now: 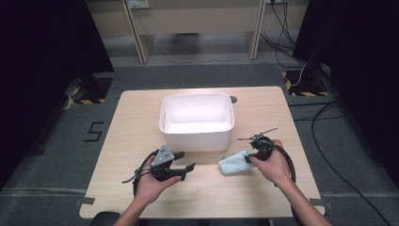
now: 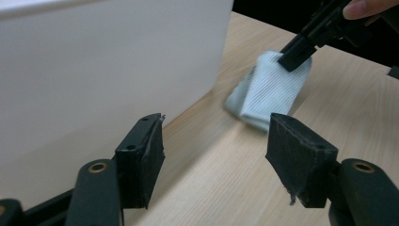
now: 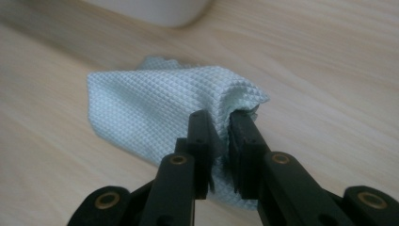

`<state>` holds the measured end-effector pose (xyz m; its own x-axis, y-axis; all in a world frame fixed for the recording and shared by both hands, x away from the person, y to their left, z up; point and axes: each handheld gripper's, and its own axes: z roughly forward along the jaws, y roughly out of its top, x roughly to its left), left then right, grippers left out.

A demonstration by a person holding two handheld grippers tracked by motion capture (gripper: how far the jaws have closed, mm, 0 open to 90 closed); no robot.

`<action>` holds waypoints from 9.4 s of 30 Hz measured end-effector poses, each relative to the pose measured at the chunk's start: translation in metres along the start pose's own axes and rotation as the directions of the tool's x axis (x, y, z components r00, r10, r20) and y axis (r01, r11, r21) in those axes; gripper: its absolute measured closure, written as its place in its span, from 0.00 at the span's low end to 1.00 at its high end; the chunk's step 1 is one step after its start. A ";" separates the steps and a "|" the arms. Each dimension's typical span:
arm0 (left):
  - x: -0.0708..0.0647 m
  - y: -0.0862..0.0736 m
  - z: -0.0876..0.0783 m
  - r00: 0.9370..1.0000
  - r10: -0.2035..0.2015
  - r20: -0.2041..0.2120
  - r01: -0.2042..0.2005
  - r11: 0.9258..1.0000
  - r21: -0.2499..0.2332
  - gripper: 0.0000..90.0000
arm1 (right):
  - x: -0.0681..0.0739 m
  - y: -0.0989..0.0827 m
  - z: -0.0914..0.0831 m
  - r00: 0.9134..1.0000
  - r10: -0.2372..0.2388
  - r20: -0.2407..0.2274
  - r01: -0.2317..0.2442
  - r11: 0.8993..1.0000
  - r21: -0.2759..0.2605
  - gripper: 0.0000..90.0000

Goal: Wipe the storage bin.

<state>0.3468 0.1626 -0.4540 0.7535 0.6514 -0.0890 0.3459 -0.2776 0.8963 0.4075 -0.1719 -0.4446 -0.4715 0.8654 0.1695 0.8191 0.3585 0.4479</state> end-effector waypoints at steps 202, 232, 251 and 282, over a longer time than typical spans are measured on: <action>0.039 -0.054 -0.009 0.958 -0.118 -0.261 0.166 0.972 0.168 0.86 | 0.048 0.055 -0.034 0.997 0.002 0.078 0.025 0.938 -0.345 0.84; 0.024 -0.049 0.007 0.972 -0.069 -0.224 0.108 0.980 0.167 0.85 | 0.049 0.055 -0.033 0.997 0.005 0.073 0.020 0.938 -0.346 0.84; 0.015 -0.032 -0.001 0.972 -0.070 -0.224 0.095 0.991 0.099 0.85 | 0.050 0.056 -0.032 0.998 0.003 0.068 0.021 0.937 -0.349 0.84; 0.010 -0.012 -0.012 0.972 -0.075 -0.222 0.087 0.995 0.045 0.85 | 0.052 0.056 -0.031 0.998 0.002 0.058 0.019 0.935 -0.353 0.84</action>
<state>0.3437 0.1808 -0.4605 0.5826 0.8107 -0.0575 0.4348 -0.2510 0.8648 0.4192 -0.1176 -0.3834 -0.4499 0.8851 0.1192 0.6419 0.2277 0.7322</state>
